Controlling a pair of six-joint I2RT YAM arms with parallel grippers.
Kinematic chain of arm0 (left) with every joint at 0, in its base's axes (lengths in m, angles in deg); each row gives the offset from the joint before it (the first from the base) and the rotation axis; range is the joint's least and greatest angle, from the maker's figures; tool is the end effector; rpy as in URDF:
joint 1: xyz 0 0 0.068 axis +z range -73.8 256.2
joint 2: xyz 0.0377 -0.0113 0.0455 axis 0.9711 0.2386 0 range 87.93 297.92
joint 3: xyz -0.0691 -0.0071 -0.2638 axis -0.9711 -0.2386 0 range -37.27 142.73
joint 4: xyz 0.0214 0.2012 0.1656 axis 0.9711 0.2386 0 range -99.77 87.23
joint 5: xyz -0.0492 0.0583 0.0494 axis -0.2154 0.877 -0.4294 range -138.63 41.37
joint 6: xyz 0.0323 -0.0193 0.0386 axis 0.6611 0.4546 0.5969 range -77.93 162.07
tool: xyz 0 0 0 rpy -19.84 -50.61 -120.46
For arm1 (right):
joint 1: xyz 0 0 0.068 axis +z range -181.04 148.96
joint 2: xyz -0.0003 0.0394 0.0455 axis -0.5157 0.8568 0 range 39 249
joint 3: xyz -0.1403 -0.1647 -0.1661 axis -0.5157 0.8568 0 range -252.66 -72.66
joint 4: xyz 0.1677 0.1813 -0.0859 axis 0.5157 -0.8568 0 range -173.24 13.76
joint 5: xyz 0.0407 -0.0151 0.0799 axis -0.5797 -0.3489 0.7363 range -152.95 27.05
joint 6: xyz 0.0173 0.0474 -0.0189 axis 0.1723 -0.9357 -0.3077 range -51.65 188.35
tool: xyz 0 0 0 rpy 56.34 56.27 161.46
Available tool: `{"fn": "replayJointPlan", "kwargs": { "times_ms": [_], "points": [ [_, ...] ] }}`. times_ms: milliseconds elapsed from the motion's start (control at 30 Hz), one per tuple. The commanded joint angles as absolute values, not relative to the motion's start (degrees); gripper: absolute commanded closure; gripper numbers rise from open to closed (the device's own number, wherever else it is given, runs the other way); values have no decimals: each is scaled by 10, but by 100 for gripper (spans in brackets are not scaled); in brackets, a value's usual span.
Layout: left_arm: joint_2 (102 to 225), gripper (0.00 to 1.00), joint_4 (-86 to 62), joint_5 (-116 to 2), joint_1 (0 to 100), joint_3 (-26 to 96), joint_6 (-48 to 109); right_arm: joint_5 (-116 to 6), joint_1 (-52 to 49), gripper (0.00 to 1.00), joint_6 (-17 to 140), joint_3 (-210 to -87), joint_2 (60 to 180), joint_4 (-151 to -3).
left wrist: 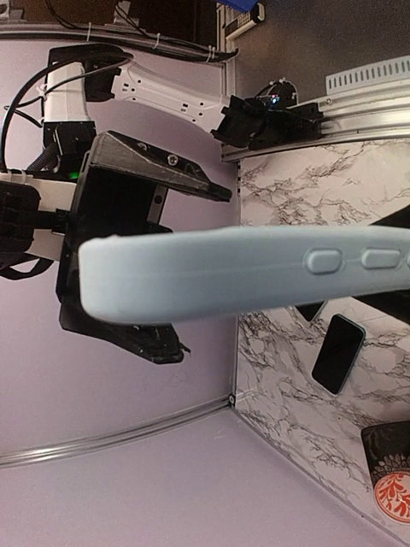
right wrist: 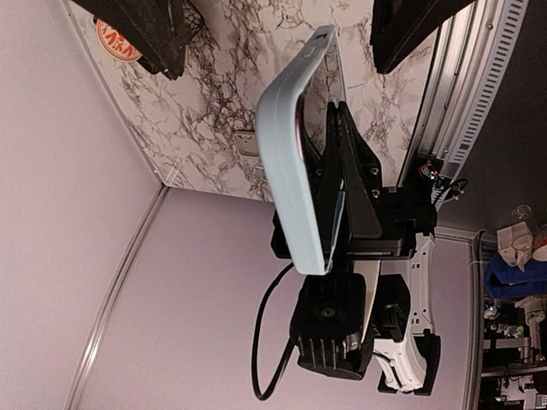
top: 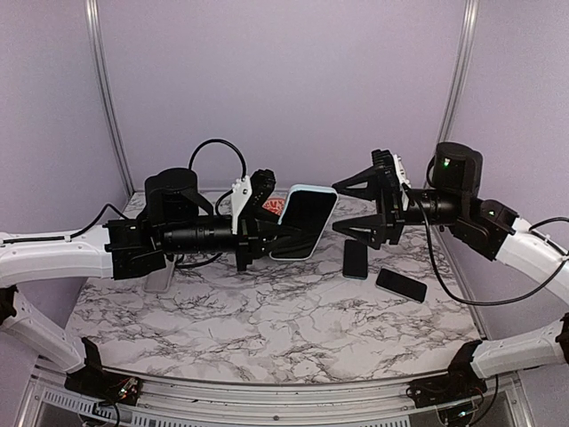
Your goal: Put the phone into the phone case
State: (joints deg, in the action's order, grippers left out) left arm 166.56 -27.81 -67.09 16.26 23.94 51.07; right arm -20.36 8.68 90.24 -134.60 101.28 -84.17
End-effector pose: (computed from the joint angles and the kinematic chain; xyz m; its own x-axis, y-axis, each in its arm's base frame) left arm 0.1544 -0.2890 0.3575 0.1585 0.0222 -0.9871 0.9667 0.2002 0.1597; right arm 0.1705 0.1731 0.3913 0.2647 -0.1369 -0.9546 -0.9558 0.0940 -0.2785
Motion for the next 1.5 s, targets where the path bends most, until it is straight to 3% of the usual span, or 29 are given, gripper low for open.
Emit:
{"fn": "replayJointPlan", "kwargs": {
  "times_ms": [0, 133, 200, 233, 267, 500, 533, 567, 633, 767, 867, 900, 1033, 1067, 1133, 1167, 1200, 1300, 1467],
  "points": [
    [1654, 100, -350, -713, 166, 237, 480, -154, 86, 33, 856, -1340, 1004, -803],
    [1657, 100, -355, -716, 166, 239, 472, -120, 87, 53, 828, -1335, 1013, -757],
    [1661, 100, -356, -718, 166, 243, 468, -116, 87, 76, 820, -1339, 1021, -736],
    [1663, 100, -357, -719, 166, 246, 466, -118, 88, 95, 819, -1344, 1025, -736],
    [1664, 100, -357, -719, 166, 249, 465, -121, 88, 100, 818, -1347, 1029, -737],
    [1673, 100, -365, -715, 166, 264, 455, -125, 88, 98, 821, -1358, 1036, -760],
    [1675, 100, -365, -716, 166, 264, 456, -126, 87, 67, 815, -1356, 1034, -758],
    [1677, 100, -365, -716, 166, 263, 458, -126, 87, 50, 811, -1352, 1032, -752],
    [1680, 100, -366, -711, 166, 257, 465, -126, 88, 46, 796, -1343, 1025, -725],
    [1679, 100, -365, -709, 166, 254, 468, -118, 88, 59, 783, -1345, 1034, -706],
    [1678, 100, -367, -705, 166, 255, 472, -120, 88, 94, 796, -1356, 1045, -739],
    [1677, 100, -369, -705, 166, 255, 471, -123, 88, 100, 803, -1359, 1048, -753],
    [1675, 100, -388, -705, 166, 250, 459, -135, 87, 100, 814, -1363, 1051, -783],
    [1675, 100, -391, -702, 166, 249, 454, -139, 87, 94, 806, -1361, 1052, -777],
    [1674, 100, -400, -695, 166, 249, 437, -147, 86, 35, 788, -1350, 1053, -753],
    [1671, 100, -407, -691, 166, 249, 427, -149, 87, 17, 780, -1343, 1054, -739],
    [1671, 100, -413, -688, 166, 251, 407, -150, 86, 12, 770, -1336, 1056, -722],
    [1670, 100, -421, -682, 167, 264, 352, -123, 87, 17, 726, -1318, 1066, -674],
    [1680, 100, -432, -721, 170, 265, 305, -89, 87, 49, 660, -1300, 1067, -587]
  ]
}}
